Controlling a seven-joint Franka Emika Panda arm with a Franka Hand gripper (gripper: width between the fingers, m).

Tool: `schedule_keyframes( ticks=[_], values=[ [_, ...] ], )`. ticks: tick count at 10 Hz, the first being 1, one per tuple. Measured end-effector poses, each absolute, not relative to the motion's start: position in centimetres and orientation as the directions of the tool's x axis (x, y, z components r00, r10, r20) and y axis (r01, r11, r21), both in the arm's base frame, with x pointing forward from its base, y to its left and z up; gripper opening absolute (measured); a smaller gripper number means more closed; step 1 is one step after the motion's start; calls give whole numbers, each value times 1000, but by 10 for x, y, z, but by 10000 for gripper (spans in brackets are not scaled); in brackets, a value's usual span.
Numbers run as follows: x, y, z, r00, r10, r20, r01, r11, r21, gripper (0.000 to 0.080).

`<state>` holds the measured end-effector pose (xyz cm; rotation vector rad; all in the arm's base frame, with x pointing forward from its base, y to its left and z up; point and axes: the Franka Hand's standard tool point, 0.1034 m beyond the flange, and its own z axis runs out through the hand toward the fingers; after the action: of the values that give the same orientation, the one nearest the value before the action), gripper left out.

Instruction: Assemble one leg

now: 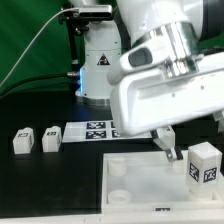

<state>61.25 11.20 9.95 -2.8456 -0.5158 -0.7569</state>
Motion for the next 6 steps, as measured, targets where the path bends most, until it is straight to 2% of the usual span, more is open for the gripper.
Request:
schedule_keyframes(
  ticks=[2, 4, 6],
  values=[
    [624, 107, 106, 819, 302, 487, 375, -926, -56, 649],
    [620, 107, 99, 858, 294, 422, 364, -926, -96, 649],
    [620, 107, 99, 858, 294, 422, 364, -926, -96, 649]
  ],
)
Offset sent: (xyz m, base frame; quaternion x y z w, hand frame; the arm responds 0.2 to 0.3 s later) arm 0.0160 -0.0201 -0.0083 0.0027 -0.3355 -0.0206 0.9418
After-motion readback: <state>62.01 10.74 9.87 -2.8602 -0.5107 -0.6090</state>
